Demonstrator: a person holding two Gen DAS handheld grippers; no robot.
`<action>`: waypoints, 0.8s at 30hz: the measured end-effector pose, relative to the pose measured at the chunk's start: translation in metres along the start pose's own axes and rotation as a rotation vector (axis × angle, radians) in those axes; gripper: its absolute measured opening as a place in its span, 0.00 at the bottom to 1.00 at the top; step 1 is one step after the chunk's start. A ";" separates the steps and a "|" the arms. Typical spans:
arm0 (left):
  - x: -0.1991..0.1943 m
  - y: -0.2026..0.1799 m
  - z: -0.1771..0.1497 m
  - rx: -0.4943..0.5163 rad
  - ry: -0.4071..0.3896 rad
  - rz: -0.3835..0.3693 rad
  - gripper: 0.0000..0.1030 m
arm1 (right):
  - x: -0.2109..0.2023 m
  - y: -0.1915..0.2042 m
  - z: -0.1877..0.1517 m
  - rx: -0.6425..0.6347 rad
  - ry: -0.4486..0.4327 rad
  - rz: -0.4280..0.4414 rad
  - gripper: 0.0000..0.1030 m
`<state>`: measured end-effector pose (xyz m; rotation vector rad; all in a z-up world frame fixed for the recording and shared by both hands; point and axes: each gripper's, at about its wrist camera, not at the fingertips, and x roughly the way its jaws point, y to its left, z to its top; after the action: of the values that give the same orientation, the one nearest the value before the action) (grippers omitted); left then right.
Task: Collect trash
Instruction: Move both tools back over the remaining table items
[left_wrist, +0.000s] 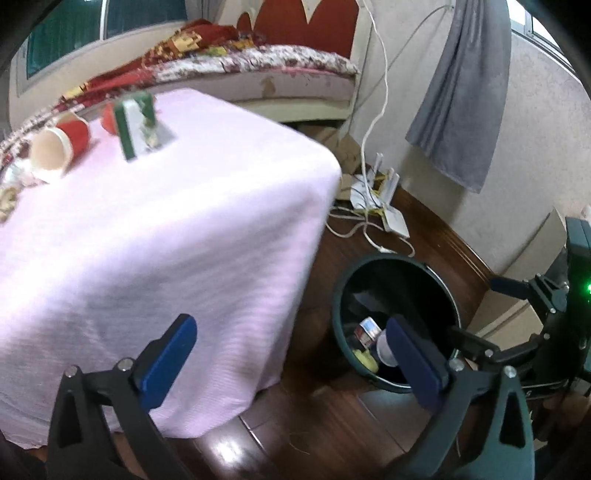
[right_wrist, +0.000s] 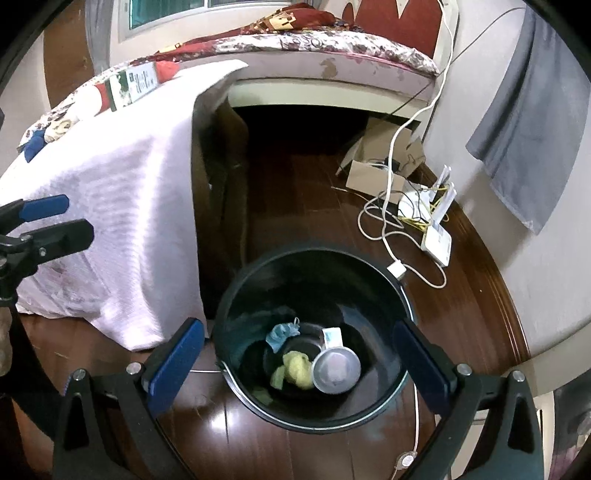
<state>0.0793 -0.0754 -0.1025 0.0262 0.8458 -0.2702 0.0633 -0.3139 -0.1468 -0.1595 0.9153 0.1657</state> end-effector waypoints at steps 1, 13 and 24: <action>-0.004 0.003 0.002 0.000 -0.013 0.008 1.00 | -0.003 0.002 0.003 0.005 -0.010 0.005 1.00; -0.042 0.044 0.023 -0.063 -0.147 0.103 1.00 | -0.038 0.017 0.049 0.080 -0.167 0.039 1.00; -0.072 0.112 0.032 -0.141 -0.215 0.251 1.00 | -0.051 0.078 0.103 0.010 -0.262 0.121 1.00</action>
<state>0.0843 0.0446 -0.0372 -0.0282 0.6375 0.0236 0.0963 -0.2200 -0.0498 -0.0706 0.6649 0.2870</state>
